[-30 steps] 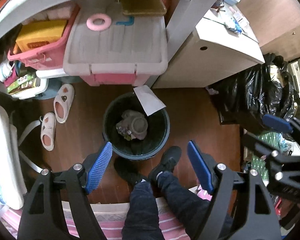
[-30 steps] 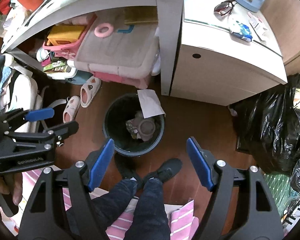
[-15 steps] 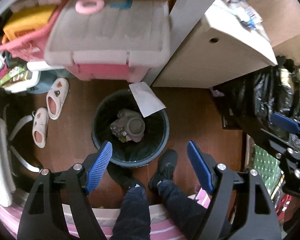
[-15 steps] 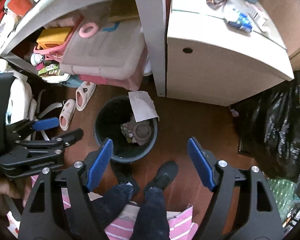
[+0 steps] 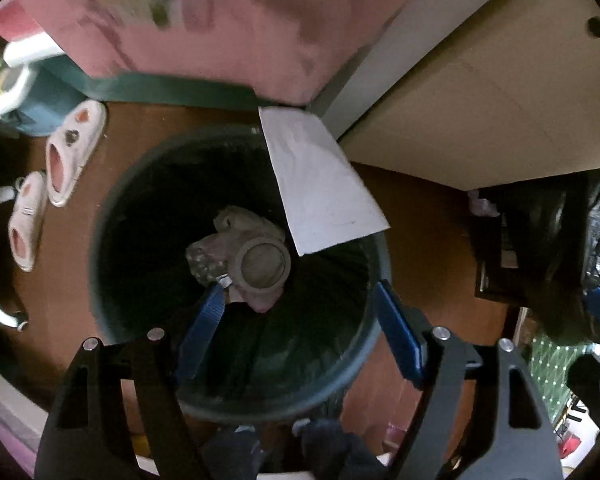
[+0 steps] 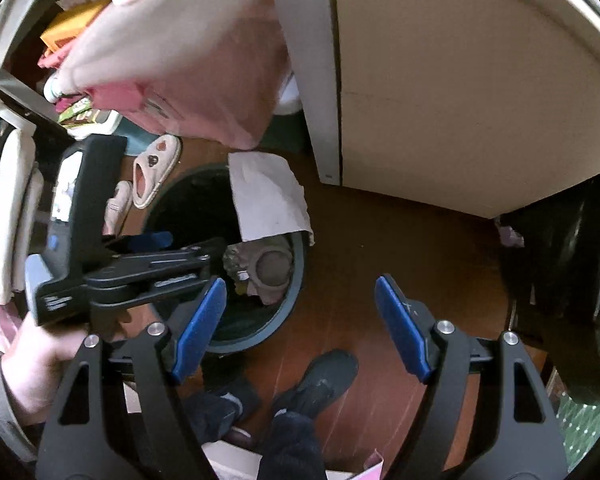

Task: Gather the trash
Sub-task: 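Lower the left gripper into the bin and pinch the tissue hanging on the rim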

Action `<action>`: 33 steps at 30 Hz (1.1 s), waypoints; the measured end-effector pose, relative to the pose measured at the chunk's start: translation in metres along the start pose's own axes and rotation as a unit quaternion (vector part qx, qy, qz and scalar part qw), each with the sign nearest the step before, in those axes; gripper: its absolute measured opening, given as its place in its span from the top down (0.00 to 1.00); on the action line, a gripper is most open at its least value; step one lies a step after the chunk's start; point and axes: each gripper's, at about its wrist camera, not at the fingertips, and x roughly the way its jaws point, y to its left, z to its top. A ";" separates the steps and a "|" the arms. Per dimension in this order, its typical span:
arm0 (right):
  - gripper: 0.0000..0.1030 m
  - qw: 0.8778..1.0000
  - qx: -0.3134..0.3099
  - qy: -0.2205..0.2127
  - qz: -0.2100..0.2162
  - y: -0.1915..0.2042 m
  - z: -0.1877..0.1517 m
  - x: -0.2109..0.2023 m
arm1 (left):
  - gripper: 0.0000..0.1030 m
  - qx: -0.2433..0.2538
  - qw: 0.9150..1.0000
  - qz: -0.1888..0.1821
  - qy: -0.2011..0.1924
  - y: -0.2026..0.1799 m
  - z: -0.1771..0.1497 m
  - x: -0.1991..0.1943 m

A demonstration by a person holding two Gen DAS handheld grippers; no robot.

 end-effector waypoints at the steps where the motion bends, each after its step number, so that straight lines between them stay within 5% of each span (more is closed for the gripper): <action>1: 0.25 1.000 0.000 -0.001 0.000 -0.002 -0.002 0.005 | 0.28 0.000 1.000 0.000 -0.001 0.000 0.001 0.010; 9: 0.25 1.000 0.002 -0.004 -0.002 -0.014 -0.018 0.038 | 0.28 -0.014 1.000 -0.006 -0.014 0.001 0.020 0.057; 11: 0.25 1.000 -0.001 -0.003 -0.003 -0.014 -0.023 0.043 | 0.35 -0.015 1.000 -0.005 -0.017 0.000 0.024 0.066; 13: 0.25 1.000 -0.002 -0.002 -0.004 -0.015 -0.026 0.047 | 0.73 -0.016 1.000 0.000 -0.009 0.001 0.027 0.075; 15: 0.25 1.000 -0.001 -0.001 -0.004 -0.015 -0.028 0.052 | 0.96 -0.017 1.000 0.006 0.003 0.003 0.029 0.084; 18: 0.25 1.000 0.002 0.000 -0.006 -0.015 -0.030 0.053 | 1.00 -0.013 1.000 0.011 -0.002 0.005 0.030 0.086; 29: 0.24 1.000 0.001 0.006 -0.005 -0.013 -0.028 0.056 | 0.99 -0.018 1.000 -0.002 -0.017 0.013 0.022 0.074; 32: 0.24 1.000 0.001 0.009 -0.003 -0.009 -0.026 0.061 | 0.79 -0.021 1.000 -0.009 -0.013 0.017 0.018 0.072; 33: 0.24 1.000 0.001 0.009 -0.003 -0.008 -0.026 0.061 | 0.61 -0.022 1.000 -0.013 -0.011 0.018 0.016 0.072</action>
